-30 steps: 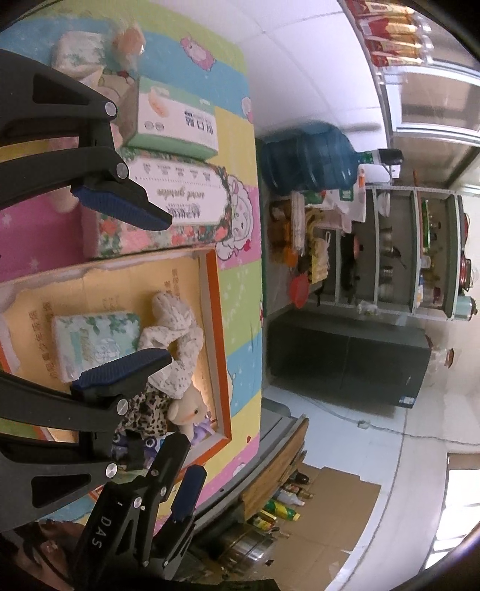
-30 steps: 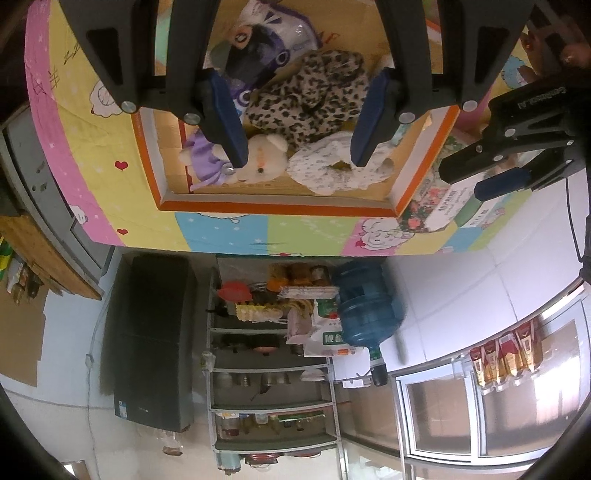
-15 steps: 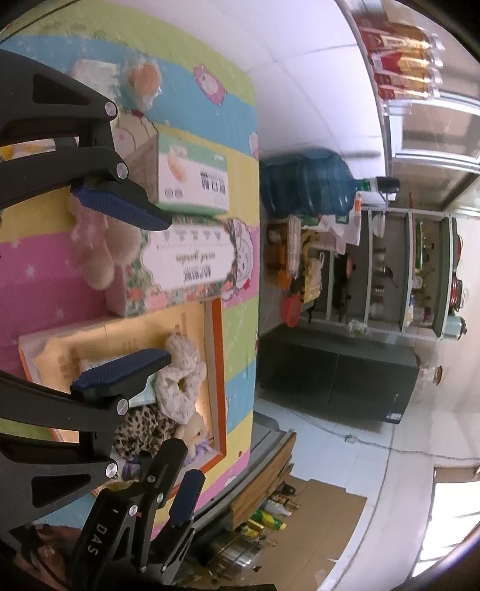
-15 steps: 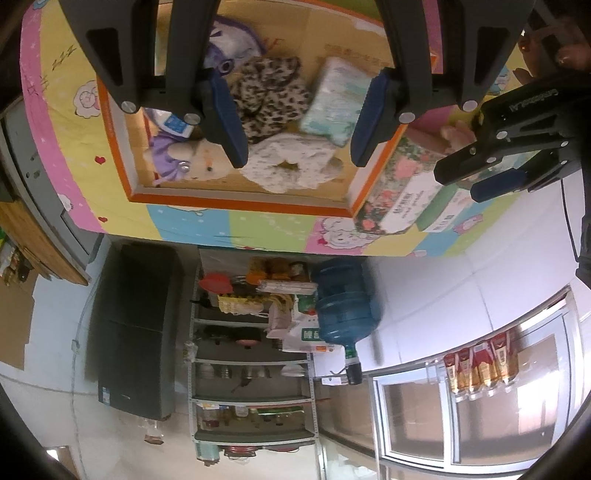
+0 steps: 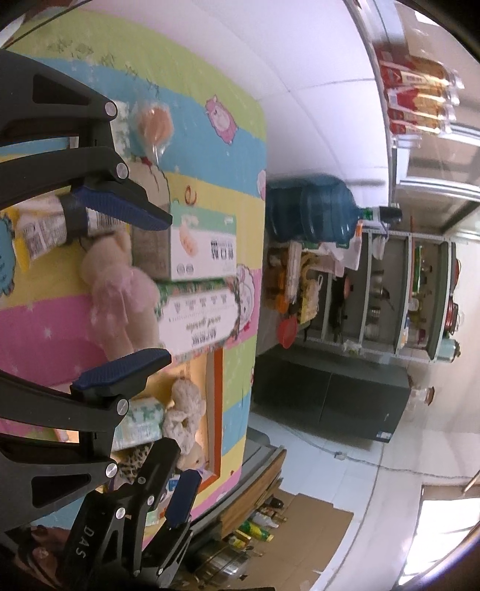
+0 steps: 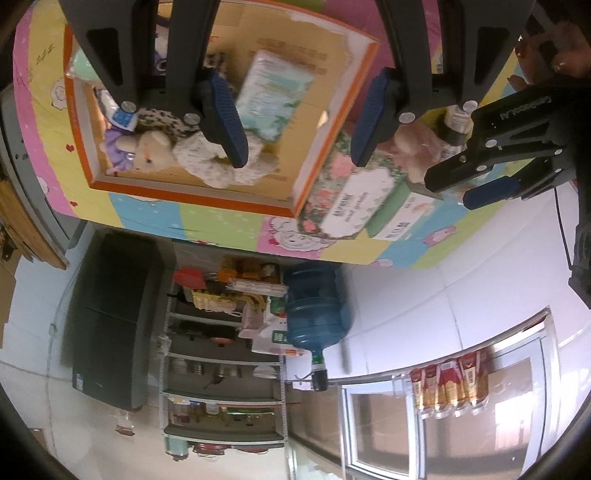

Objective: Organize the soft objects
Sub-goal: 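Withdraw both tools from the box toward the remaining items, then grasp the bagged bread roll with the left gripper while the right grasps the yellow snack bar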

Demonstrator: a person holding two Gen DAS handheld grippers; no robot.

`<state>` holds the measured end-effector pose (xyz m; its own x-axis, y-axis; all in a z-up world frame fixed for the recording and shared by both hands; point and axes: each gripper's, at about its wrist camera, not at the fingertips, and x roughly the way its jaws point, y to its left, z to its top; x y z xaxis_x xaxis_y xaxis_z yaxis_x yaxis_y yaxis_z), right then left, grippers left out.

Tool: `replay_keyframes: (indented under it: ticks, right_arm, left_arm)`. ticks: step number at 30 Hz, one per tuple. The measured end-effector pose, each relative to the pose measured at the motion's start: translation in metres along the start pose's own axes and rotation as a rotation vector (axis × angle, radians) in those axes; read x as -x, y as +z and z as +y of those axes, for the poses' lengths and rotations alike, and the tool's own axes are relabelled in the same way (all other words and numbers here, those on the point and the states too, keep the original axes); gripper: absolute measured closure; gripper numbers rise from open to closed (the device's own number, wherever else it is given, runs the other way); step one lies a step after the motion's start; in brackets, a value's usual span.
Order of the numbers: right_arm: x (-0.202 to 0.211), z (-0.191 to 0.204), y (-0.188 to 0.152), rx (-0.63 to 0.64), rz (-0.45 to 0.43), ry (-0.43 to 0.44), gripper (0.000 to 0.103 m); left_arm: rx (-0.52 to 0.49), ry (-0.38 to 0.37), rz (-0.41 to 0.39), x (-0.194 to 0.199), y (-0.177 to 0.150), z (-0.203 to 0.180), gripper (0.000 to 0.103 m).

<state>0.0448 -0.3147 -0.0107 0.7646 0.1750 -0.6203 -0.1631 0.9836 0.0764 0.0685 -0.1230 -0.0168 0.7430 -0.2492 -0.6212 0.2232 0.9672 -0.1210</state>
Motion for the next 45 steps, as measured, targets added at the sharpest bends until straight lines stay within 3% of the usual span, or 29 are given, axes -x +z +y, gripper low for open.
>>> replay_keyframes:
  ticks: [26,33,45]
  right_arm:
    - [-0.008,0.077,-0.003,0.025,0.018,0.066,0.046]
    - [-0.007,0.099,-0.011,0.021,0.022,0.119,0.046]
    - [-0.020,0.137,-0.029,-0.008,0.043,0.210,0.046]
  left_arm:
    - [0.099,0.046,-0.034,0.028,-0.017,0.095,0.035]
    - [0.152,0.075,-0.033,0.034,-0.027,0.132,0.035]
    - [0.178,0.039,-0.040,0.035,-0.049,0.176,0.035]
